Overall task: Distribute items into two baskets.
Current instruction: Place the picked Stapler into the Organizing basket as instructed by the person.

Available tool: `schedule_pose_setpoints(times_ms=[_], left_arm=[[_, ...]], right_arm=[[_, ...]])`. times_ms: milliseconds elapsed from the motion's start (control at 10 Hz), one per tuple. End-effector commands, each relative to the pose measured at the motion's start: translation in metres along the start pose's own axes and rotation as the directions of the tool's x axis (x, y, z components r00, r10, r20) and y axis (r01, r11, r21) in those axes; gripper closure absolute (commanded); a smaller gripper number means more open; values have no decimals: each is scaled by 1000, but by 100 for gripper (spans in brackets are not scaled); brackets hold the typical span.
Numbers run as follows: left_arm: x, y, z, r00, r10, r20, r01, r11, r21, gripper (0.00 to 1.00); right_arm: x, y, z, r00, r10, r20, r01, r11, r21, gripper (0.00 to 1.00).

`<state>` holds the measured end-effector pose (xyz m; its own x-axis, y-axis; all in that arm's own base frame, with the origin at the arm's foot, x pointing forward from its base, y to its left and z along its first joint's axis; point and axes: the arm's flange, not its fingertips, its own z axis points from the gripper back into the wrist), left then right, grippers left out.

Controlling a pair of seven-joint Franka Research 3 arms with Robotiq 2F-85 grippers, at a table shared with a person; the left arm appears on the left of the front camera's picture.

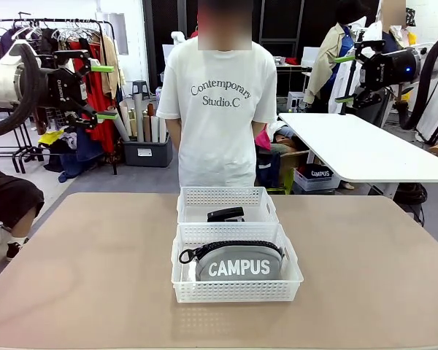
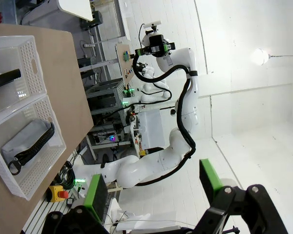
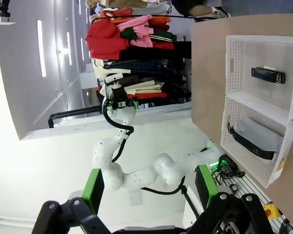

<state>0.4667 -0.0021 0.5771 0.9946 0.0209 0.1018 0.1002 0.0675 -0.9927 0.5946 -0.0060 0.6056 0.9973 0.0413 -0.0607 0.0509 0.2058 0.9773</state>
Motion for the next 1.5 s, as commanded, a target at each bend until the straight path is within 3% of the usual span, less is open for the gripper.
schedule_pose_setpoints(times_ms=[0,1400], left_arm=[[-1,-3,0,1000,4,-6,-4,1000,-4,0],[-1,-3,0,1000,4,-6,-4,1000,-4,0]], right_arm=[[2,4,1,1000,11,-8,-11,1000,1,0],[2,4,1,1000,11,-8,-11,1000,1,0]])
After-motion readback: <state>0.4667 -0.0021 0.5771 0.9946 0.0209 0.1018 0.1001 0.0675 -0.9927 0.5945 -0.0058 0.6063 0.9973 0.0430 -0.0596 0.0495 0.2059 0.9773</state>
